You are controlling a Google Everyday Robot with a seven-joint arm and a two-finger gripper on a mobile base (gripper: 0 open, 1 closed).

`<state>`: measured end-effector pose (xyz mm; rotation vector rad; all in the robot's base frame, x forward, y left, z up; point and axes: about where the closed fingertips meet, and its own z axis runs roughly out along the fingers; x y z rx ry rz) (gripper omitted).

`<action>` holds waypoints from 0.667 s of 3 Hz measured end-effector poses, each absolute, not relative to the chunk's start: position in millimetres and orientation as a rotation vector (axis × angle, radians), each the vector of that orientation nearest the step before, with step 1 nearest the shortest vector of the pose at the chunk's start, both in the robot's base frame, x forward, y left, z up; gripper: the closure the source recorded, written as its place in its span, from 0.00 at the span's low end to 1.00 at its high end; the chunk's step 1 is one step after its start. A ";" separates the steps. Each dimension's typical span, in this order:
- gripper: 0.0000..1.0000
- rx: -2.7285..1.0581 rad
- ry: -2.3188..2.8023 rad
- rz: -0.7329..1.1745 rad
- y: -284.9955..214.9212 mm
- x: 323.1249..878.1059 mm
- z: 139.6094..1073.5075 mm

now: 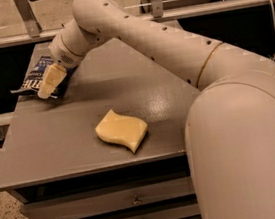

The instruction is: Pick blue chip bag

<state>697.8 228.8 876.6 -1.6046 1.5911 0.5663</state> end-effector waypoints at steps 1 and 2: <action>0.26 -1.608 1.601 0.585 240.0 698.2 872.5; 0.57 -1.604 1.620 0.600 243.8 695.8 868.4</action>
Offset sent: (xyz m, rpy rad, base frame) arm -0.0010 0.0132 -0.0057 0.0003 0.0460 -0.0112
